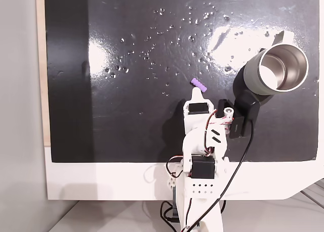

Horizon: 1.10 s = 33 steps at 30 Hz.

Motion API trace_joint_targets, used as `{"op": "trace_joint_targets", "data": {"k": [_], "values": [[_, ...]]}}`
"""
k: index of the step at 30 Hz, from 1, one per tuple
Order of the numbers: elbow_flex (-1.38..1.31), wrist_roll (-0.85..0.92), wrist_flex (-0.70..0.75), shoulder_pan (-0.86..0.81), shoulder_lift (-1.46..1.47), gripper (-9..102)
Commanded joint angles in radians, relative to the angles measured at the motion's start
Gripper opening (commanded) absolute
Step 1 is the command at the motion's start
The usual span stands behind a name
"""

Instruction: Grasp a pengrip and put it in the cup.

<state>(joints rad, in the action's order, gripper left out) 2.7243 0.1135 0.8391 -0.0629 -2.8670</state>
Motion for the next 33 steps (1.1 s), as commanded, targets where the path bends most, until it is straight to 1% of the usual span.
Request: {"op": "trace_joint_targets", "data": {"k": [1, 8, 14, 15, 18, 20, 22, 33], "values": [[-0.130, 0.031, 0.034, -0.012, 0.097, 0], [-0.298, 0.055, 0.110, -0.080, 0.368, 0], [-0.483, 0.011, 0.184, -0.107, 0.650, 0], [-0.515, 0.000, 0.198, -0.104, 0.692, 1], [-0.606, -0.040, 0.249, -0.084, 0.811, 9], [-0.632, -0.061, 0.256, -0.077, 0.850, 14], [-0.643, -0.072, 0.258, -0.072, 0.873, 16], [-0.721, -0.138, 0.244, -0.058, 1.063, 18]]}}
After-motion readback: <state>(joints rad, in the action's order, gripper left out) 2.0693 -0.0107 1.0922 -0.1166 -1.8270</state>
